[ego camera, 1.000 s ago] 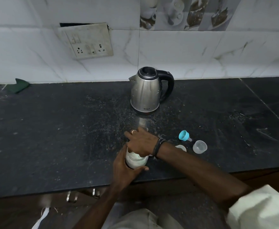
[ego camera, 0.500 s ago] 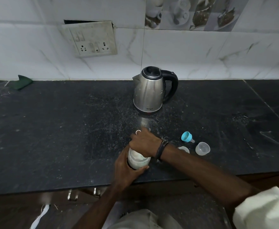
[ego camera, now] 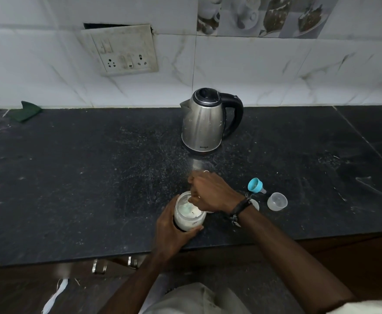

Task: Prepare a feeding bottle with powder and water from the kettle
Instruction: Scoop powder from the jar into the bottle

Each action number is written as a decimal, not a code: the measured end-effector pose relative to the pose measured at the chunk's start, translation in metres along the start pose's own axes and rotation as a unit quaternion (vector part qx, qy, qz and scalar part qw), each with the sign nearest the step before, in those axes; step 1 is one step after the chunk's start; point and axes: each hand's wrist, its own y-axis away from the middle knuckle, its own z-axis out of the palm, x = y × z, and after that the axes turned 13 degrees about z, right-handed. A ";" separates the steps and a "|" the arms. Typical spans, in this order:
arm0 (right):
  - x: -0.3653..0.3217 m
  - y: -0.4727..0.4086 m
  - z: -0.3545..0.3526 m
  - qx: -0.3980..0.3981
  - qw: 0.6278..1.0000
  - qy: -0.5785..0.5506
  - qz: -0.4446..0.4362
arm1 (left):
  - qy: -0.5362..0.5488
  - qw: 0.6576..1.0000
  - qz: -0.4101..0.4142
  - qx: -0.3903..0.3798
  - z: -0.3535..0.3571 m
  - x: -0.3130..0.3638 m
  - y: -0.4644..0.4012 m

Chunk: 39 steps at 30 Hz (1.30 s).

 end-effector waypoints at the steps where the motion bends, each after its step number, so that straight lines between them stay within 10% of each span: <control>1: -0.001 0.000 0.002 0.007 1.000 -0.001 0.000 | 0.000 1.000 -0.004 0.000 0.000 -0.001 0.000; 39: 0.045 0.021 -0.003 -0.067 0.930 -0.351 0.093 | -0.013 1.000 0.014 -0.011 -0.001 0.000 0.001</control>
